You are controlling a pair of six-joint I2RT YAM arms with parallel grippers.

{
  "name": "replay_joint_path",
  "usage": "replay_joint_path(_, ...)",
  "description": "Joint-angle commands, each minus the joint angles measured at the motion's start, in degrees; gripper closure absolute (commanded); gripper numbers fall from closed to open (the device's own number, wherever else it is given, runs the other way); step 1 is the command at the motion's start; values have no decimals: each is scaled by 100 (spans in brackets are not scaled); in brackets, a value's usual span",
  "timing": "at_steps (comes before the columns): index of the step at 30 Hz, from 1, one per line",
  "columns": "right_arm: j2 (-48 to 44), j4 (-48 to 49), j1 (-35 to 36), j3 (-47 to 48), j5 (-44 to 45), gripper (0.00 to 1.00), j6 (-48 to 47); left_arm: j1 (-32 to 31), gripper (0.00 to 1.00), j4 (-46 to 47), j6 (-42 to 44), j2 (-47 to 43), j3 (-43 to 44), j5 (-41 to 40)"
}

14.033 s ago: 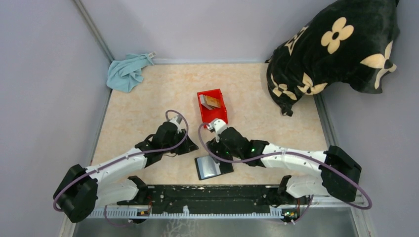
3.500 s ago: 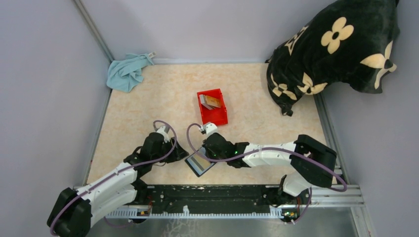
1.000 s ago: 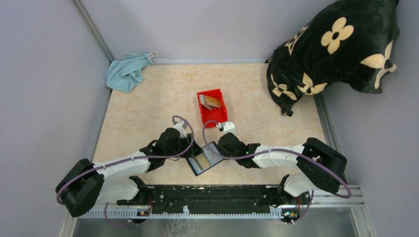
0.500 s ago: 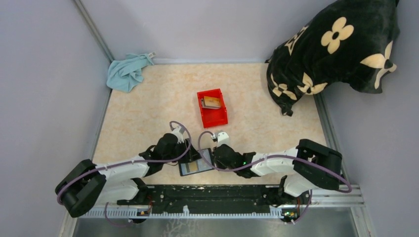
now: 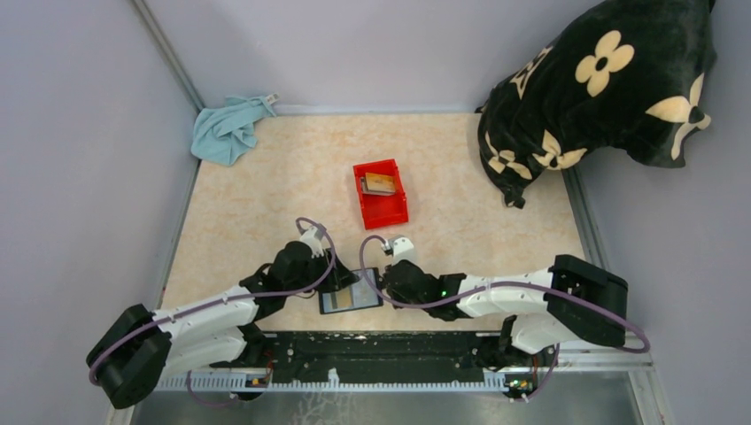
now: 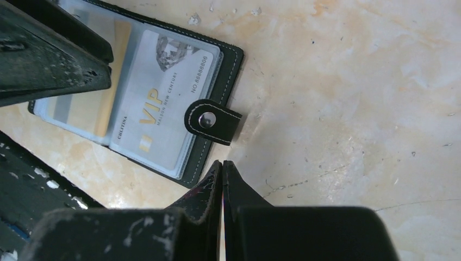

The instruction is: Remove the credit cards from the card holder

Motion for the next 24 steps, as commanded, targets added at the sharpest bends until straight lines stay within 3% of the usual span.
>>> replay_joint_path(1,-307,42,60,391,213,100,-157,-20,55,-107,-55,-91,-114,-51)
replay_joint_path(24,690,1051,51,436,-324,100,-231,-23,49,347,-356,20,-587,85)
